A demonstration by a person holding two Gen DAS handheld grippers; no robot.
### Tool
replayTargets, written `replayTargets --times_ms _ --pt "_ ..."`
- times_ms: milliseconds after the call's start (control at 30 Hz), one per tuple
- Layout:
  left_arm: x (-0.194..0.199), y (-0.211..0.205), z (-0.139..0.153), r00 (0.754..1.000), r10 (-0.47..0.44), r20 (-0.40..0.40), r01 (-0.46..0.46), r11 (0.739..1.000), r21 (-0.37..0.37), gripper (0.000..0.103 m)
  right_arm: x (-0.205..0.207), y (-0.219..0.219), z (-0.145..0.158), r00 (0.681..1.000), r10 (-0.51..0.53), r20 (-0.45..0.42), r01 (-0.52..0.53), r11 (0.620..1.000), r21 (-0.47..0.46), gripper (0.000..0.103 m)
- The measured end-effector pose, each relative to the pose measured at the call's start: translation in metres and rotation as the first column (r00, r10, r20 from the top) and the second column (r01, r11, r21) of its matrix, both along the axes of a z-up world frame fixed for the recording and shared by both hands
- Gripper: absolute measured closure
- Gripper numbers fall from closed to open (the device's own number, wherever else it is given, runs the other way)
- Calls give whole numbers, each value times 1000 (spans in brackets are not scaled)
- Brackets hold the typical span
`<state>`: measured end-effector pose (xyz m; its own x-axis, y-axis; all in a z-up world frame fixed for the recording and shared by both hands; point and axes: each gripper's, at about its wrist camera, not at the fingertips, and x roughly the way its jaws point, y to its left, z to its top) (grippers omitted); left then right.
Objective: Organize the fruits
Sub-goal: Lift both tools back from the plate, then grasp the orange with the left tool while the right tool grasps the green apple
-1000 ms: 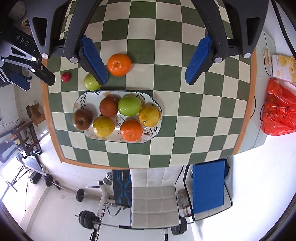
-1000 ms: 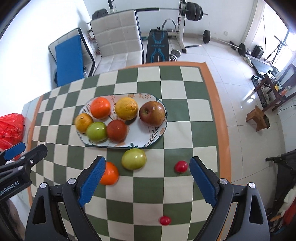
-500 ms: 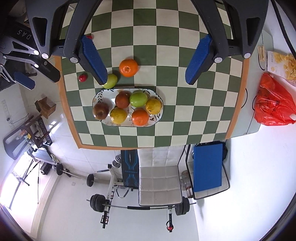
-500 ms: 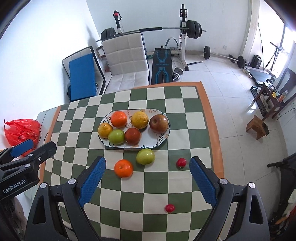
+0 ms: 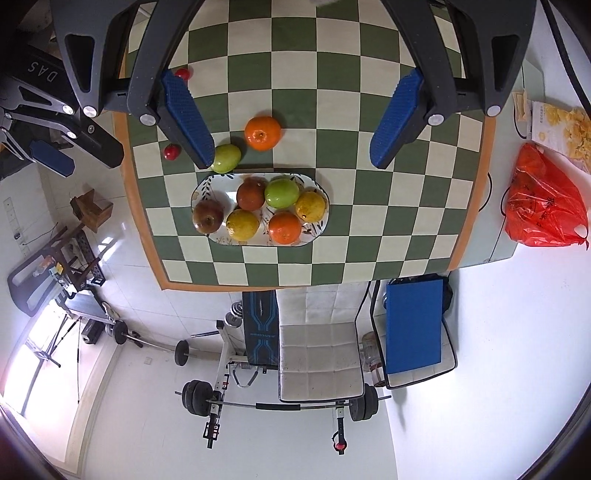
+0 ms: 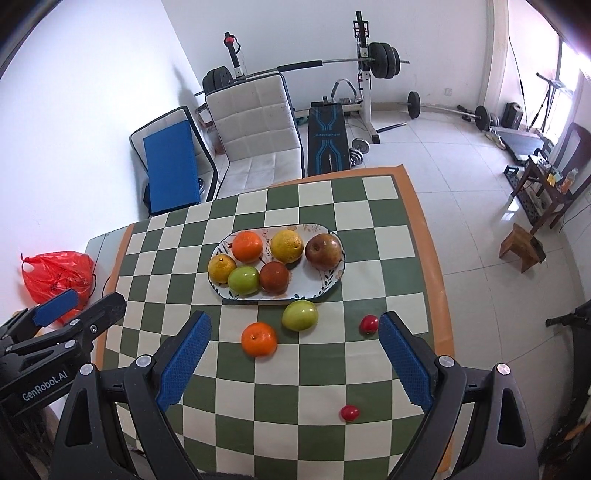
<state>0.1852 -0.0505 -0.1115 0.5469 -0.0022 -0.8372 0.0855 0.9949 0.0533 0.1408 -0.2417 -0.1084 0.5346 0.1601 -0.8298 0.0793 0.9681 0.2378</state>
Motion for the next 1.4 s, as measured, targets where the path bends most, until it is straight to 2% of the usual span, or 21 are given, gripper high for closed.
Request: replayTargets --times_ms 33,100,267,367,467,567,667,700,833,967,1133,1233,1267,1300,1333,1400 --pt "4 -1 -5 1000 4 -12 -4 1000 11 9 3 -2 -5 1000 -1 -6 1 1000 16 9" --pt "13 -2 -17 999 18 -29 -17 999 46 1 14 -6 -23 999 -1 -40 3 999 50 9" --pt "36 2 -57 994 82 -68 -71 985 156 1 49 -11 -89 990 21 -139 -1 989 146 9" --pt "52 8 -90 983 123 -133 -95 976 196 1 74 -8 -139 975 40 -218 0 983 182 9" --pt "65 15 -124 964 160 -212 -114 970 213 1 102 0 -196 951 62 -304 1 979 202 20" --pt "76 21 -156 941 188 -282 -125 966 227 1 123 7 -241 925 72 -374 9 978 210 25" --pt "80 24 -181 913 201 -354 -130 968 213 1 137 15 -272 908 94 -408 4 973 232 31" --pt "81 25 -188 906 204 -371 -134 970 205 1 140 19 -281 900 107 -423 -8 973 230 37" --pt "83 21 -210 878 188 -440 -137 980 145 1 137 24 -290 893 139 -429 -54 977 204 40" --pt "87 8 -225 856 146 -497 -128 989 70 1 113 4 -287 891 125 -437 -38 979 202 40" --pt "94 -21 -245 838 54 -542 -55 998 15 1 84 -22 -290 885 78 -459 16 980 197 40" --pt "97 -40 -261 829 6 -559 1 1000 12 2 72 -27 -293 880 56 -471 40 980 193 40" --pt "97 -45 -267 826 -4 -563 18 1000 19 4 70 -28 -295 878 53 -476 44 980 192 40" --pt "98 -49 -271 824 -13 -566 31 999 21 17 67 -28 -297 876 51 -480 47 981 190 40" --pt "98 -52 -275 821 -22 -570 42 999 22 38 64 -29 -298 875 49 -482 48 981 187 40" --pt "96 -58 -280 827 -24 -561 69 996 58 41 62 -28 -299 875 51 -481 42 982 182 39"
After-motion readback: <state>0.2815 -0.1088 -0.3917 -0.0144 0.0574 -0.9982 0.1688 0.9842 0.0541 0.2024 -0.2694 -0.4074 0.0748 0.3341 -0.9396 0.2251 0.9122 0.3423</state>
